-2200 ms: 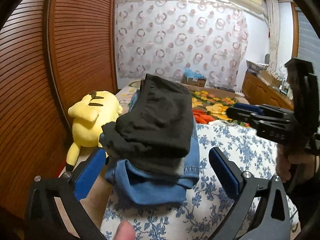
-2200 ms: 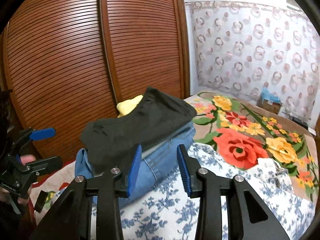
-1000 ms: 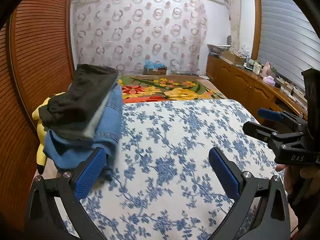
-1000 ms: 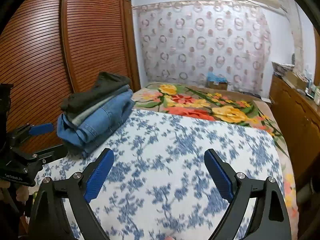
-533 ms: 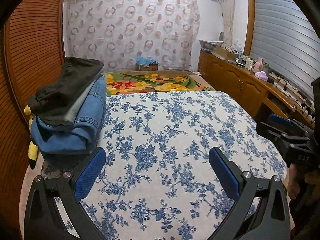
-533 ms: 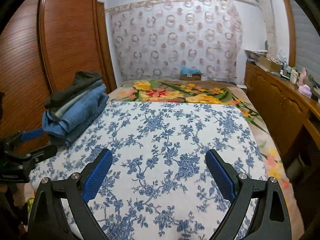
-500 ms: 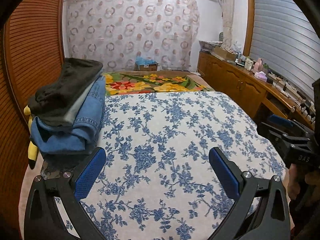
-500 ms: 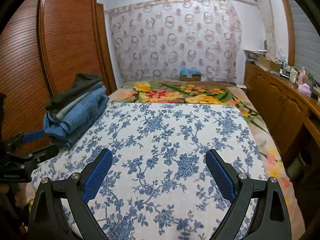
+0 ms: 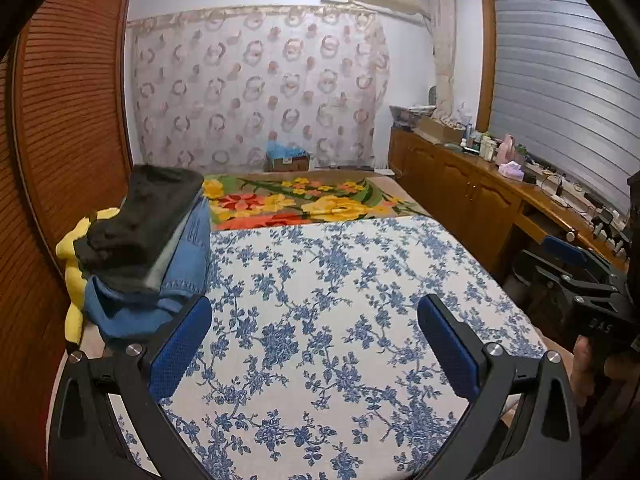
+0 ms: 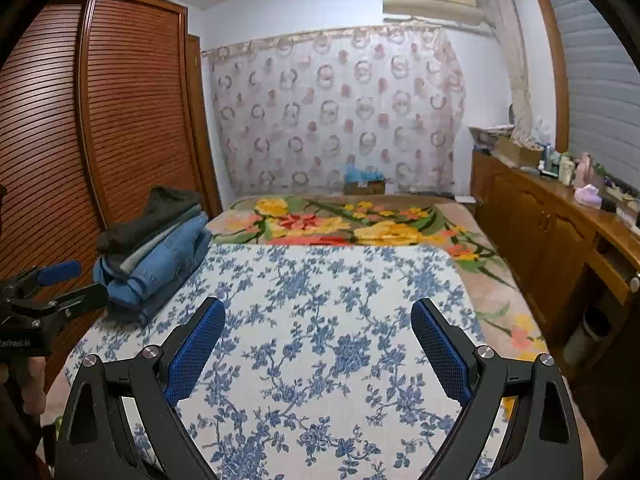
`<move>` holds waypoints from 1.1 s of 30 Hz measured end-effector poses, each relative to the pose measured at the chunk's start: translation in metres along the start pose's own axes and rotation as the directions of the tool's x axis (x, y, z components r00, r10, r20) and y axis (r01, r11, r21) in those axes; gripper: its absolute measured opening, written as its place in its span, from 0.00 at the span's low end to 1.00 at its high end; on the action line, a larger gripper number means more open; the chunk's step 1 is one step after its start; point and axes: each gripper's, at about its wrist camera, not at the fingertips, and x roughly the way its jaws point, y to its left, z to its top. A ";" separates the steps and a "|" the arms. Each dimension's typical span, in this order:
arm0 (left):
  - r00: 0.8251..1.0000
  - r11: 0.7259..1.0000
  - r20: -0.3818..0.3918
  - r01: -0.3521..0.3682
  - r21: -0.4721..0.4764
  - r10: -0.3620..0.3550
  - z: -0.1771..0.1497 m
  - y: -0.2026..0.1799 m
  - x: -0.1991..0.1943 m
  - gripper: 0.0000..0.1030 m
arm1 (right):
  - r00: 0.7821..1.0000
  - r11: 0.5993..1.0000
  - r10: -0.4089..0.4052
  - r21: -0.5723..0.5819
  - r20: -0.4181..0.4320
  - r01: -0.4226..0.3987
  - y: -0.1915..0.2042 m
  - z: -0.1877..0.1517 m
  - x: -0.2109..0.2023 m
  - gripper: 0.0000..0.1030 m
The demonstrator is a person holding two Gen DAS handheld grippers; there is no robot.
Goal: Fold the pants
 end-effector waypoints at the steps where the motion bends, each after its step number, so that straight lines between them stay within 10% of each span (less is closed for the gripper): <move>1: 1.000 1.000 0.009 0.004 0.006 -0.004 0.002 -0.001 -0.004 1.00 | 1.000 1.000 0.002 0.000 0.011 -0.002 0.001 0.002 -0.004 0.92; 33: 0.989 1.000 0.147 -0.026 0.012 0.024 0.021 0.003 -0.056 1.00 | 0.992 1.000 -0.003 -0.018 0.128 0.006 0.004 -0.006 -0.020 0.92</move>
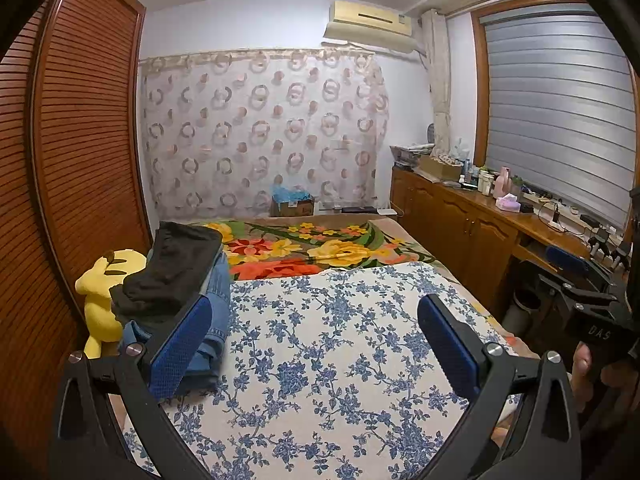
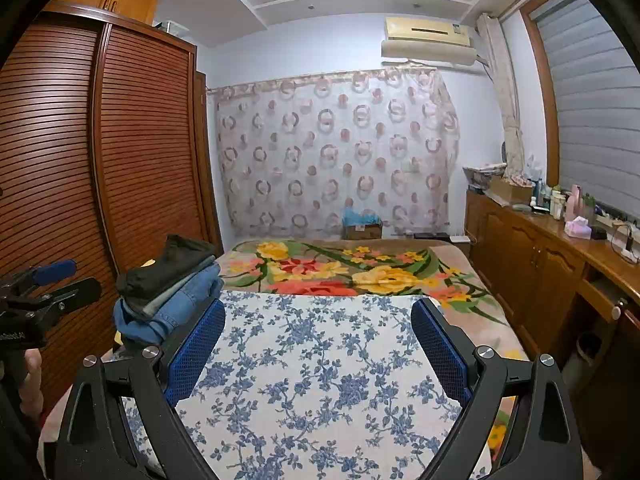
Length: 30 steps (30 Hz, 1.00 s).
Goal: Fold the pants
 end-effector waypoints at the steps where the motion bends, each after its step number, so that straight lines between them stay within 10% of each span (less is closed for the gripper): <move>1: 1.000 1.000 -0.001 0.001 -0.001 -0.001 0.000 0.000 0.000 1.00 | 1.000 1.000 0.000 0.000 0.000 0.000 0.000 0.000 0.001 0.92; 30: 1.000 1.000 0.001 -0.001 0.000 0.001 -0.001 0.001 0.000 1.00 | 1.000 1.000 -0.001 0.001 0.003 0.001 0.000 0.000 -0.001 0.92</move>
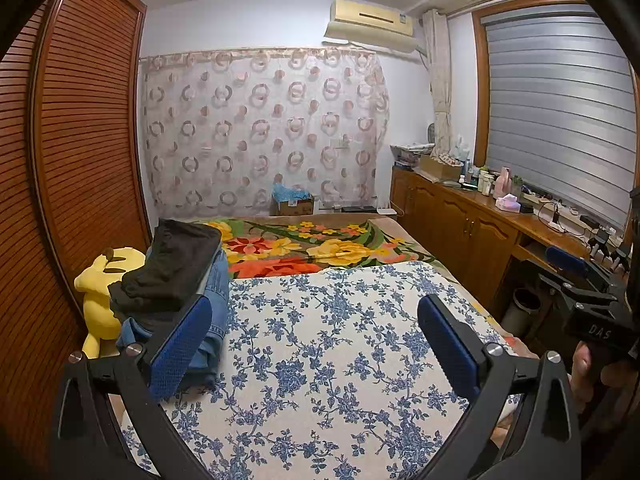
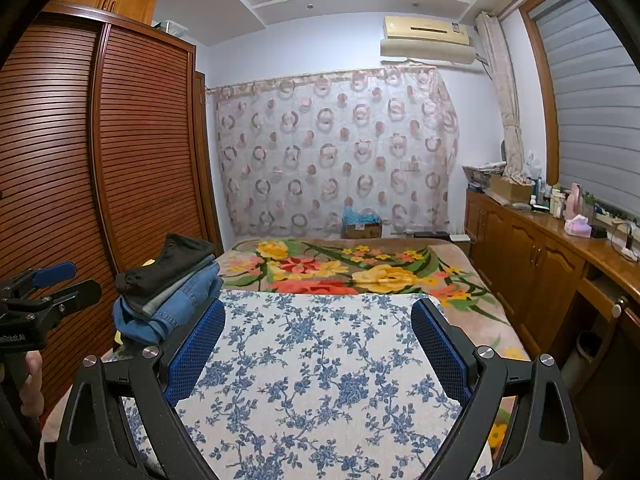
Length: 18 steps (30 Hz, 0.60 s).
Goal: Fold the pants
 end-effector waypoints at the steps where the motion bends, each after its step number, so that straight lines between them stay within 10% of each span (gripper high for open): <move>1: 1.000 1.000 0.000 0.001 -0.001 -0.001 0.000 0.000 0.000 1.00 | 1.000 1.000 0.000 0.001 0.000 0.000 0.000 0.001 0.000 0.92; 18: 1.000 1.000 0.000 0.001 -0.001 -0.001 0.000 0.000 0.000 1.00 | 1.000 1.000 0.004 0.001 0.000 -0.004 0.000 -0.001 0.000 0.92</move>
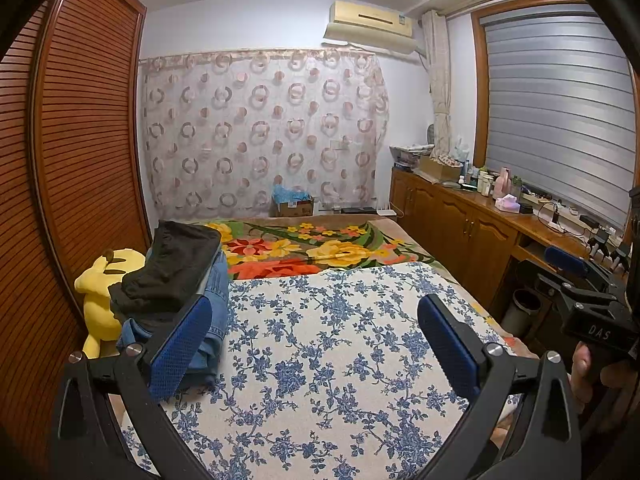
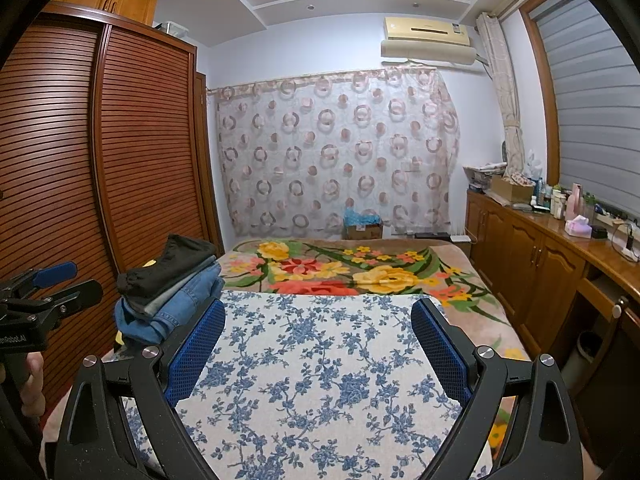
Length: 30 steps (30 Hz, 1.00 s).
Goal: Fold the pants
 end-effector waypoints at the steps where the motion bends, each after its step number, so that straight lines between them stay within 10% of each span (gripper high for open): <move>1: 1.000 1.000 0.000 0.000 0.000 0.000 0.000 0.000 0.000 1.00 | 1.000 1.000 -0.001 -0.002 0.000 0.001 0.000 -0.001 0.000 0.92; 30: 1.000 1.000 0.000 0.000 0.000 0.000 0.000 0.000 0.000 1.00 | 1.000 1.000 -0.004 0.000 -0.002 0.004 0.002 -0.001 -0.001 0.92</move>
